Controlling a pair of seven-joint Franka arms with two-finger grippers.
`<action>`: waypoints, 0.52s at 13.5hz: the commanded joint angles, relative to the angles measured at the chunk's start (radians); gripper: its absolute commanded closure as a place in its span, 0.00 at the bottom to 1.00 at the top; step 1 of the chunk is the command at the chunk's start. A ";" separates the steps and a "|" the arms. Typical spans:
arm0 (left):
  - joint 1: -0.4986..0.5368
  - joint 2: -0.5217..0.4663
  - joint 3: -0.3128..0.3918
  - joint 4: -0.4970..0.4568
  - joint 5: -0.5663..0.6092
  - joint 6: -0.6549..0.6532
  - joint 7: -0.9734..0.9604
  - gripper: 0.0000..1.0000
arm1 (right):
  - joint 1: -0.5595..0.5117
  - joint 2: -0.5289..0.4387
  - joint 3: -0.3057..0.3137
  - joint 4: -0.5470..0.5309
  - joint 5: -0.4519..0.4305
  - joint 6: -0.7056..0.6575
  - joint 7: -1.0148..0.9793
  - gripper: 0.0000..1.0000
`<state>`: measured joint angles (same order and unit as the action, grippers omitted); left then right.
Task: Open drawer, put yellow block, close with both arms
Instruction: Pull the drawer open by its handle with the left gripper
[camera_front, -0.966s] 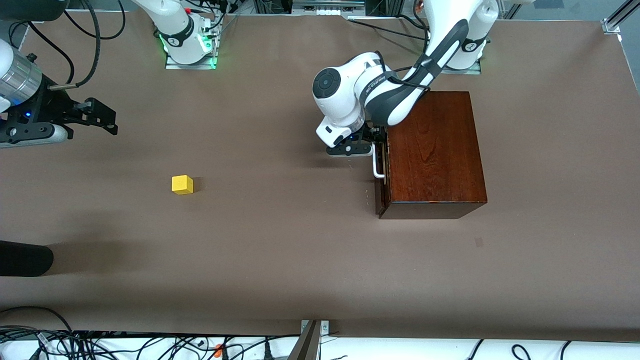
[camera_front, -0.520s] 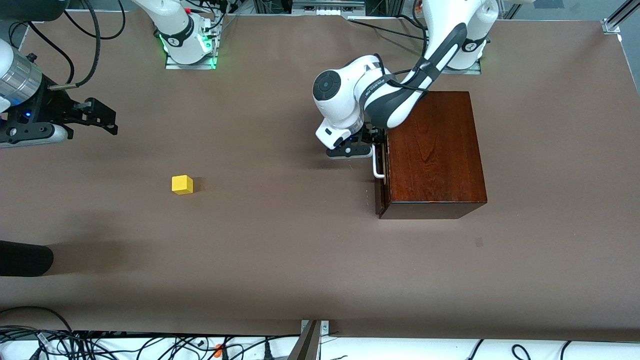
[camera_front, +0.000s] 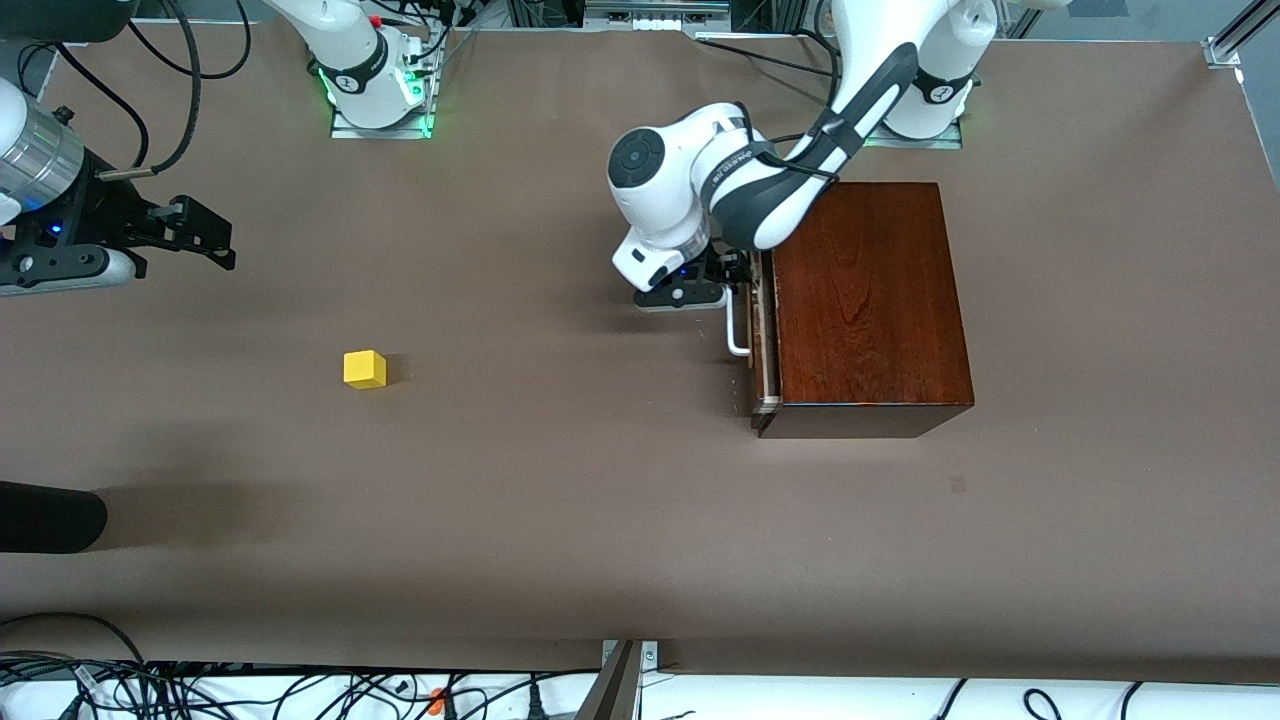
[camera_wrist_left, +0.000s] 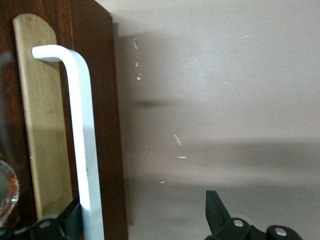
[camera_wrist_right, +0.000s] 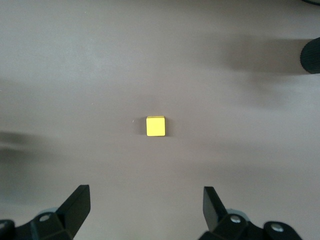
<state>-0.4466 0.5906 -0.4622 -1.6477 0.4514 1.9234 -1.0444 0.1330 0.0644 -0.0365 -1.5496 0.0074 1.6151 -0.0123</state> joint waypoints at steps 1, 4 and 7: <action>-0.049 0.061 -0.003 0.087 0.020 -0.006 -0.025 0.00 | 0.000 0.009 -0.002 0.025 -0.010 -0.011 -0.008 0.00; -0.070 0.083 -0.003 0.111 0.018 -0.006 -0.049 0.00 | 0.000 0.009 -0.002 0.025 -0.010 -0.011 -0.008 0.00; -0.104 0.104 -0.003 0.146 0.015 -0.006 -0.065 0.00 | 0.000 0.009 -0.002 0.025 -0.010 -0.011 -0.008 0.00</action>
<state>-0.4961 0.6360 -0.4561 -1.5802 0.4557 1.9095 -1.0622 0.1329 0.0644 -0.0366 -1.5496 0.0074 1.6152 -0.0123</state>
